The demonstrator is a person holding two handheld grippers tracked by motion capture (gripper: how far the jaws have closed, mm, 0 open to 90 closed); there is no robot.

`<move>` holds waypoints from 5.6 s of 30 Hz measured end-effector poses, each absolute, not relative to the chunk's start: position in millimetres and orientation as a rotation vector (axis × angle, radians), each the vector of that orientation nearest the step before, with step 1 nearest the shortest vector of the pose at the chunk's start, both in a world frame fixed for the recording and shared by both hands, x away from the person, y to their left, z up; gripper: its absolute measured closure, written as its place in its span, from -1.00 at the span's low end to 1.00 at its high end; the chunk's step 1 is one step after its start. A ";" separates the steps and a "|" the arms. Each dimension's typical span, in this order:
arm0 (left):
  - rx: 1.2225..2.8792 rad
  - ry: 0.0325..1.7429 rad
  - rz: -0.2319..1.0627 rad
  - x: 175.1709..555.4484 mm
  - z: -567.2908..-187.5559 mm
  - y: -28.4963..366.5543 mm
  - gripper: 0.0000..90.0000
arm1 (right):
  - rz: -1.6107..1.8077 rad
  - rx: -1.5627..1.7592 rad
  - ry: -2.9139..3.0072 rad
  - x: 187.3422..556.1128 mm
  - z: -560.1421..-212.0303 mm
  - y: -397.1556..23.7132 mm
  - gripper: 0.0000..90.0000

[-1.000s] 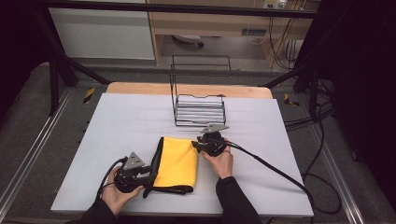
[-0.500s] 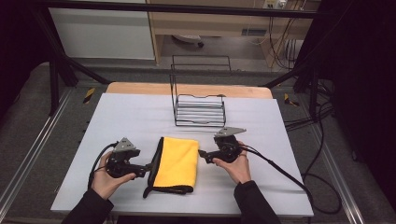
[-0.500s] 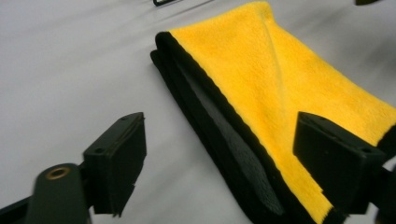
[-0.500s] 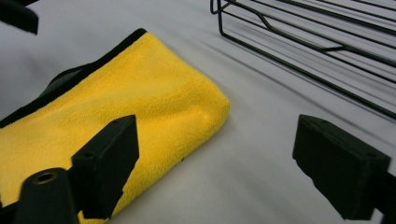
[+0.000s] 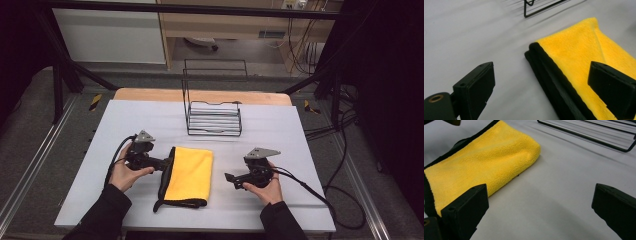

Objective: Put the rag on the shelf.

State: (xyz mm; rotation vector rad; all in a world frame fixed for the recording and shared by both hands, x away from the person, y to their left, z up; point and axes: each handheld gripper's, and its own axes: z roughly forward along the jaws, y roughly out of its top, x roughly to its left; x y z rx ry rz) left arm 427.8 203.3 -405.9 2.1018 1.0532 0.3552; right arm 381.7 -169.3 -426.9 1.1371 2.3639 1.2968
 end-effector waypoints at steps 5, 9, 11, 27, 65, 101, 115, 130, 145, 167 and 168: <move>2.146 1.089 0.404 446.2 -411.2 194.7 -0.69 | 1.293 1.152 2.362 378.3 -427.9 -170.9 -0.96; 2.117 1.109 0.368 456.3 -420.2 188.8 -0.56 | 1.309 1.154 2.357 377.7 -427.1 -170.9 -0.95; 2.135 1.127 0.387 459.1 -424.9 187.9 -0.48 | 1.302 1.150 2.362 377.7 -427.7 -170.7 -0.95; 2.125 1.148 0.258 468.3 -440.5 181.0 0.17 | 1.332 1.155 2.369 377.2 -428.6 -168.5 -0.92; 2.181 1.087 0.273 464.0 -441.3 171.9 0.65 | 1.214 1.337 2.334 450.8 -449.2 -94.6 0.11; 2.033 1.032 0.304 445.6 -410.1 191.8 0.77 | 1.450 1.339 2.312 433.6 -421.2 -96.0 0.87; 1.934 0.964 0.368 414.9 -380.7 206.4 0.77 | 1.555 1.156 2.246 410.7 -390.1 -94.6 0.87; 1.829 0.912 0.456 392.7 -351.2 214.2 0.77 | 1.604 1.003 2.166 400.3 -359.2 -90.2 0.87; 1.736 0.859 0.506 377.2 -328.1 208.9 0.77 | 1.631 0.919 2.094 391.4 -332.2 -98.4 0.87; 1.634 0.759 0.586 374.9 -298.9 186.6 0.77 | 1.644 0.808 1.944 379.8 -295.0 -118.4 0.87; 1.626 0.758 0.586 375.1 -298.2 185.6 0.77 | 1.645 0.803 1.938 379.7 -294.0 -119.1 0.87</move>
